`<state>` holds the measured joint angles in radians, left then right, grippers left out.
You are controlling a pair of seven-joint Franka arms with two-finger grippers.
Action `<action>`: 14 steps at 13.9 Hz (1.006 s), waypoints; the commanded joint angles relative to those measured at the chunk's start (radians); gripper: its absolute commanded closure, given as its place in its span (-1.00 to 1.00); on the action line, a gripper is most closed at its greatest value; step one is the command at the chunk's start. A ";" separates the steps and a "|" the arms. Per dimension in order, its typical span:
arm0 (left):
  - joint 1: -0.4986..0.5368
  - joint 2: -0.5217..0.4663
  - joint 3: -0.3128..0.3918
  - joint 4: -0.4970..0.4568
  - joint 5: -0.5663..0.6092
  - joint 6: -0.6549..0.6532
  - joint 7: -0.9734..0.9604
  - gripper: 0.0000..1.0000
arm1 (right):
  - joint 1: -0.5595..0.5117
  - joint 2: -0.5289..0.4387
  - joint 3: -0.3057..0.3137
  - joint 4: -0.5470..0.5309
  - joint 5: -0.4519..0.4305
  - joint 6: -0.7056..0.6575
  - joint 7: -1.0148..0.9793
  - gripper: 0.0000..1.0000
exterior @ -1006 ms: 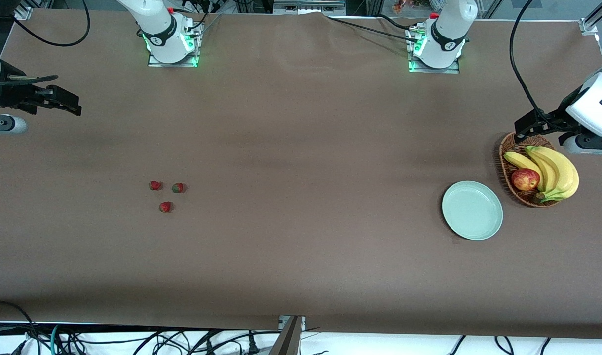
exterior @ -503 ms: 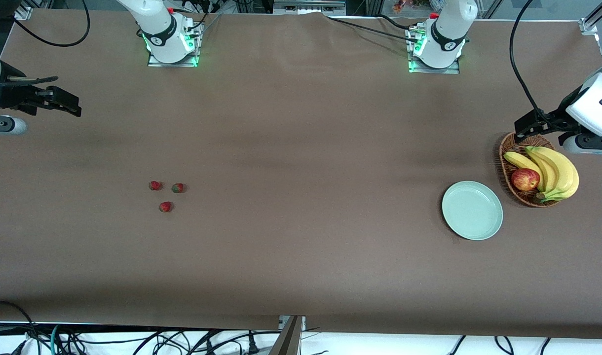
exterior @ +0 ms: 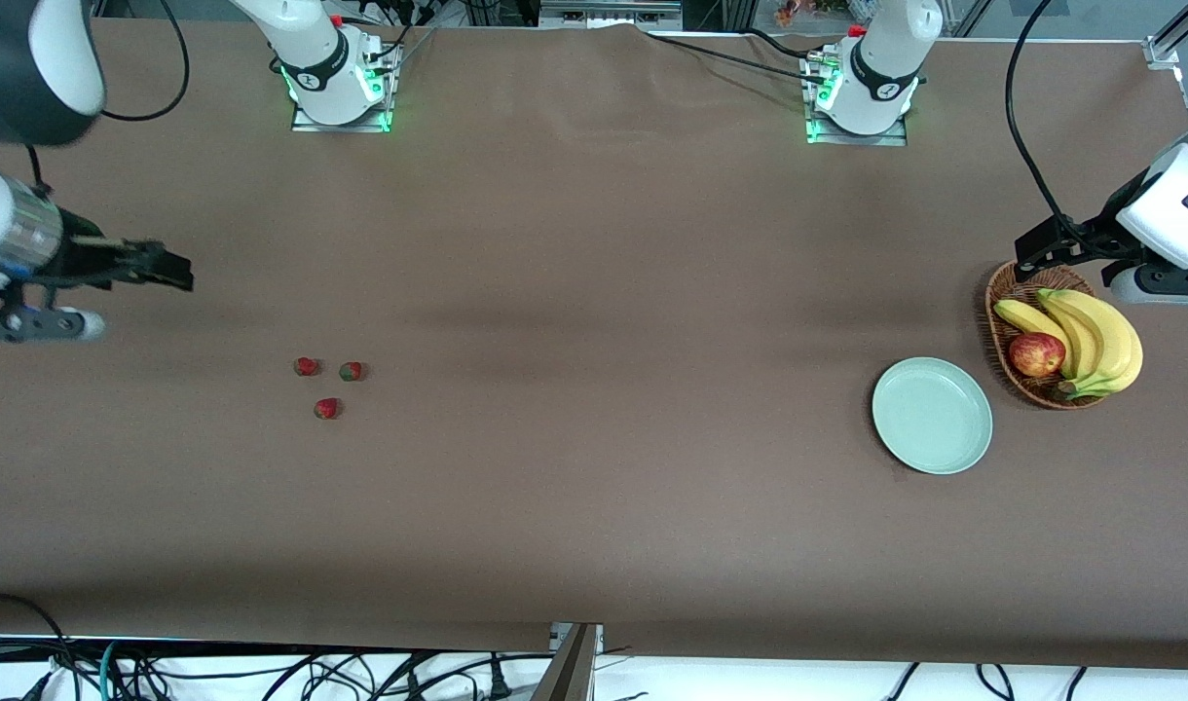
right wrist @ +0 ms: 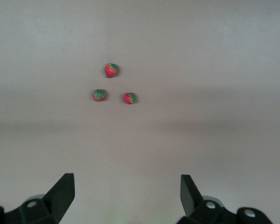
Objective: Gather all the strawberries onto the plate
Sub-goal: 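Reach the right gripper to the strawberries and grasp one strawberry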
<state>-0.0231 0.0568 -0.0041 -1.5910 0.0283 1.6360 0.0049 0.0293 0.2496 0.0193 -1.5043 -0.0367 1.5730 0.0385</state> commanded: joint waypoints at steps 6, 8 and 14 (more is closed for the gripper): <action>0.000 0.012 0.001 0.029 0.010 -0.022 0.027 -1.00 | 0.009 0.312 0.010 0.001 0.000 0.347 0.027 -1.00; 0.000 0.012 0.001 0.029 0.010 -0.024 0.027 -1.00 | 0.027 0.368 0.010 0.001 0.001 0.413 0.029 -1.00; 0.000 0.012 0.001 0.029 0.010 -0.024 0.027 -1.00 | 0.041 0.442 0.011 -0.100 0.026 0.625 0.034 -1.00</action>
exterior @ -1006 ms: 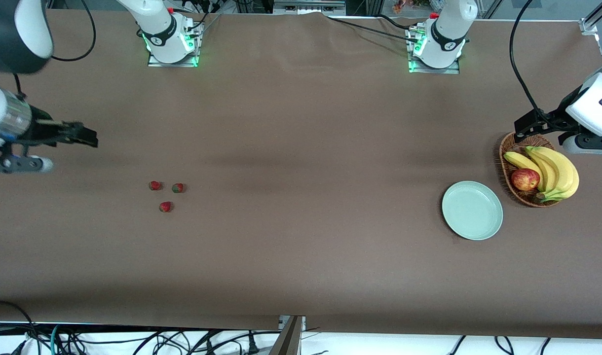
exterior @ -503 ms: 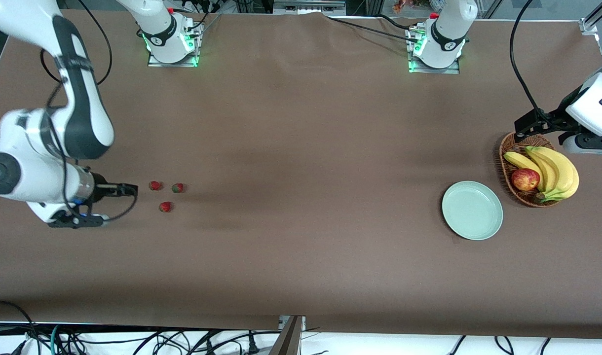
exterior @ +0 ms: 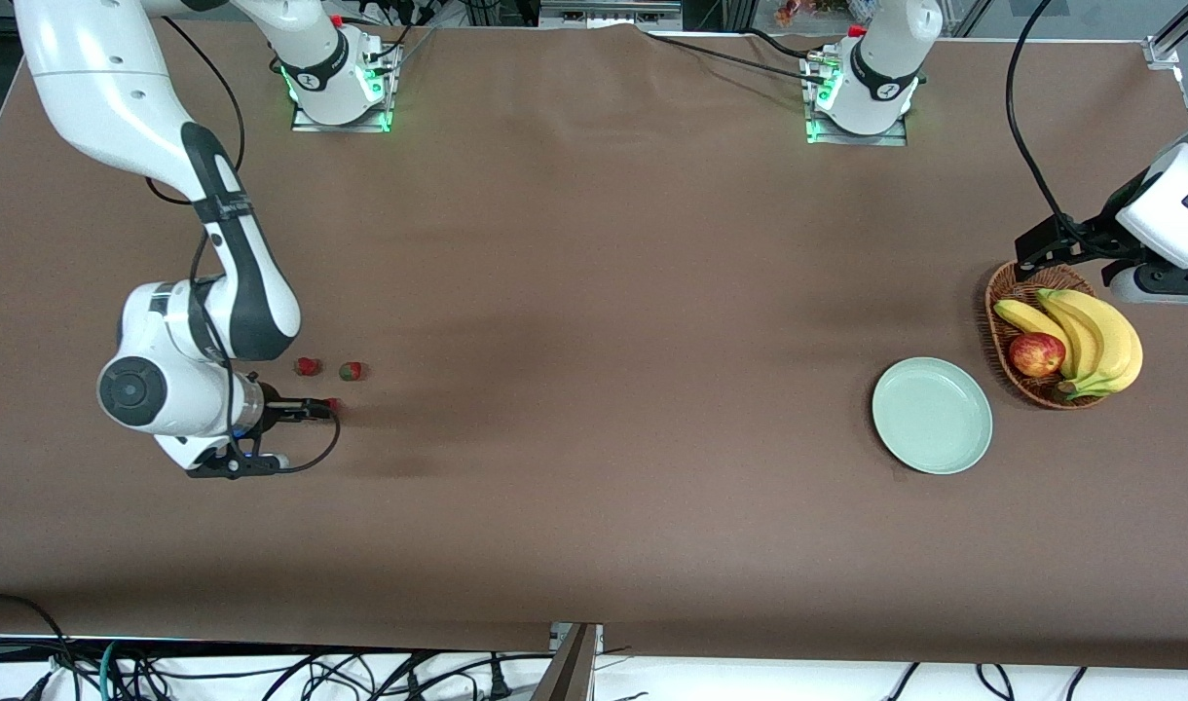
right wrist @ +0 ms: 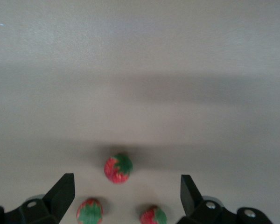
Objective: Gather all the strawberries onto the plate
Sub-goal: 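Reach the right gripper to the strawberries and grasp one strawberry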
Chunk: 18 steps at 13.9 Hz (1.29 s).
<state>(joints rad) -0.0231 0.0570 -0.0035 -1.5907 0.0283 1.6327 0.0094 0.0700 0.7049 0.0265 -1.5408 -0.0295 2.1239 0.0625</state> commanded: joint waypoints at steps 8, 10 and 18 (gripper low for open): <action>0.000 0.012 0.000 0.029 0.010 -0.021 0.023 -1.00 | 0.007 -0.005 0.004 -0.137 0.017 0.136 0.000 -0.87; 0.002 0.012 0.002 0.028 0.010 -0.021 0.024 -1.00 | 0.007 -0.002 0.004 -0.142 0.017 0.136 -0.003 -0.52; 0.002 0.012 0.002 0.029 0.010 -0.021 0.026 -1.00 | 0.007 -0.005 0.004 -0.115 0.014 0.134 -0.007 0.55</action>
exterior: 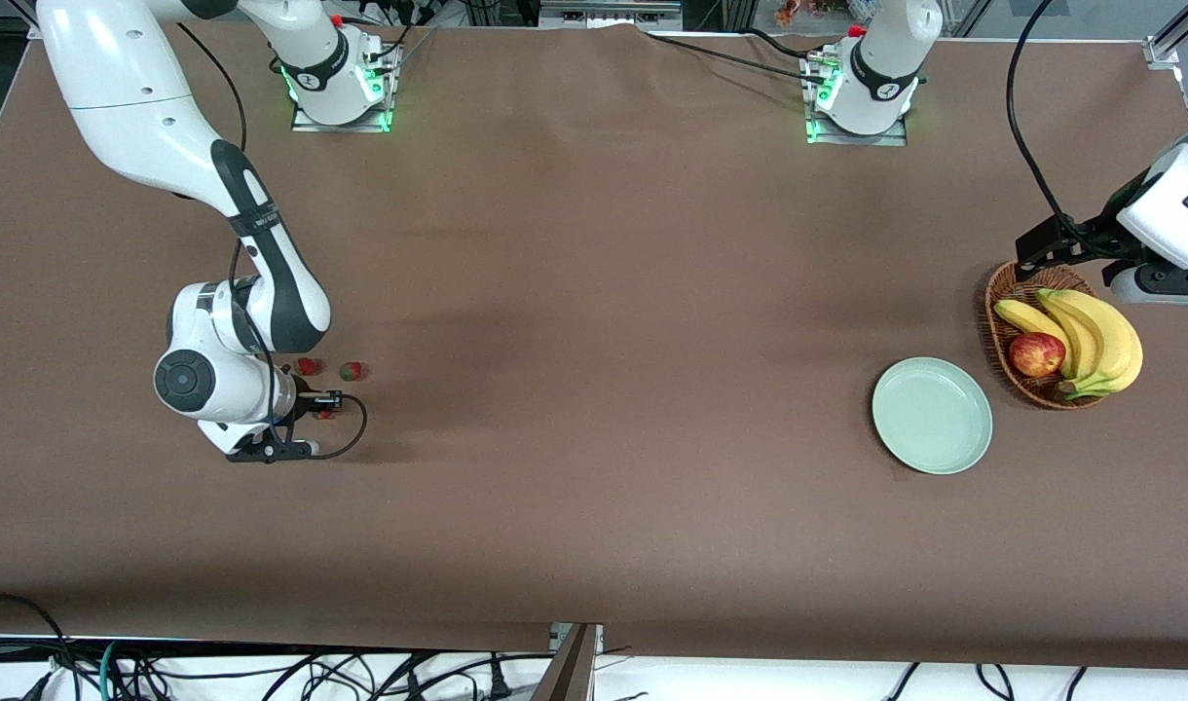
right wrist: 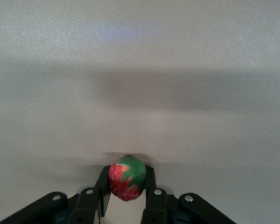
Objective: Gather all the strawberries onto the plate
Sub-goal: 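Reach the right gripper to the strawberries and grasp one strawberry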
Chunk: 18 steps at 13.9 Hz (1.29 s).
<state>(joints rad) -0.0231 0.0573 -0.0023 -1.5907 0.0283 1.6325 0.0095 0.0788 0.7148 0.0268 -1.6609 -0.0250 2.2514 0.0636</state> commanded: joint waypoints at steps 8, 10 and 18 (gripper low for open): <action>0.002 0.012 0.001 0.029 0.010 -0.020 0.026 -1.00 | 0.287 0.106 0.048 0.295 0.016 0.010 0.387 0.55; 0.002 0.012 0.001 0.029 0.010 -0.020 0.026 -1.00 | 0.396 0.155 0.048 0.377 0.016 0.011 0.552 0.55; 0.000 0.013 0.001 0.031 0.010 -0.019 0.027 -1.00 | 0.738 0.323 0.048 0.564 0.016 0.273 0.919 0.53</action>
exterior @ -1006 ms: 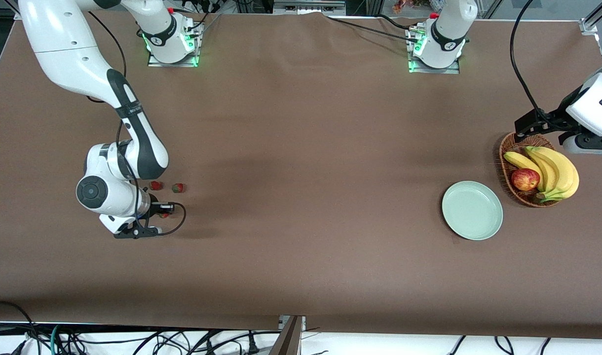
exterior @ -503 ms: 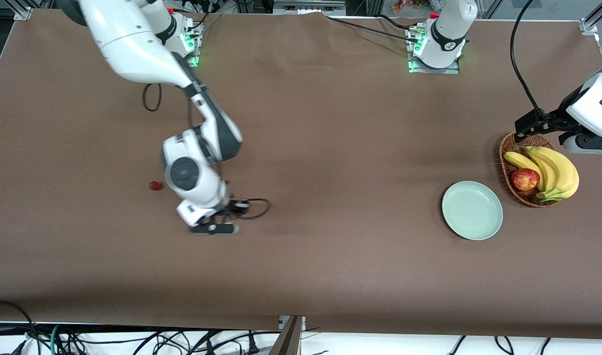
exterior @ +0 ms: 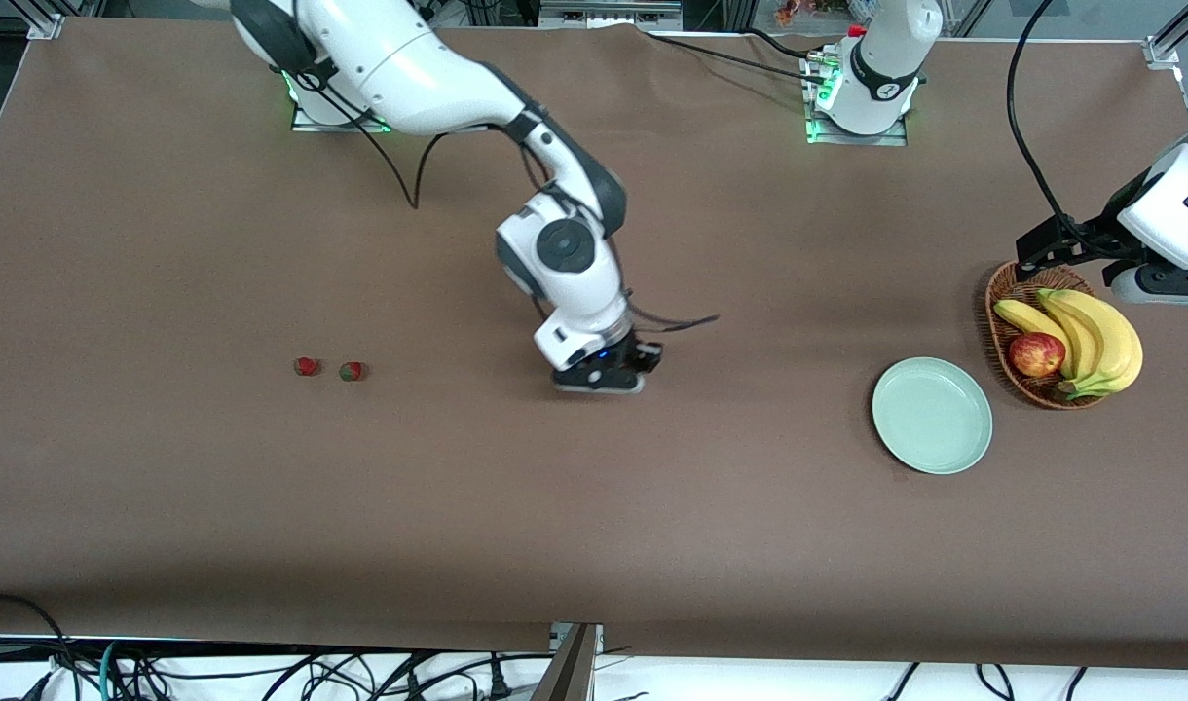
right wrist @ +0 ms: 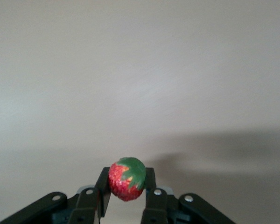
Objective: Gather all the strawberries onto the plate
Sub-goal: 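Carry the strawberry to mid-table and release it with the right gripper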
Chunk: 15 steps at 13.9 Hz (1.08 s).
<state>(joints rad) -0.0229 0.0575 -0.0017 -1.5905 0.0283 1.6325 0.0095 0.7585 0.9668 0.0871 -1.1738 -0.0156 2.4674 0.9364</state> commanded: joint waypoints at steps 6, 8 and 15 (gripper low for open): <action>-0.002 0.015 -0.001 0.037 0.013 -0.016 0.027 -1.00 | 0.117 0.101 -0.012 0.075 0.006 0.117 0.062 -1.00; -0.002 0.015 -0.001 0.037 0.012 -0.016 0.030 -1.00 | 0.108 0.086 -0.018 0.075 0.008 0.099 0.055 -1.00; -0.003 0.013 -0.001 0.035 0.010 -0.020 0.021 -1.00 | -0.120 -0.006 -0.015 0.074 0.006 -0.134 -0.164 -1.00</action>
<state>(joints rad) -0.0236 0.0579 -0.0031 -1.5877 0.0283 1.6323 0.0207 0.7011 0.9843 0.0526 -1.0886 -0.0156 2.4189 0.8679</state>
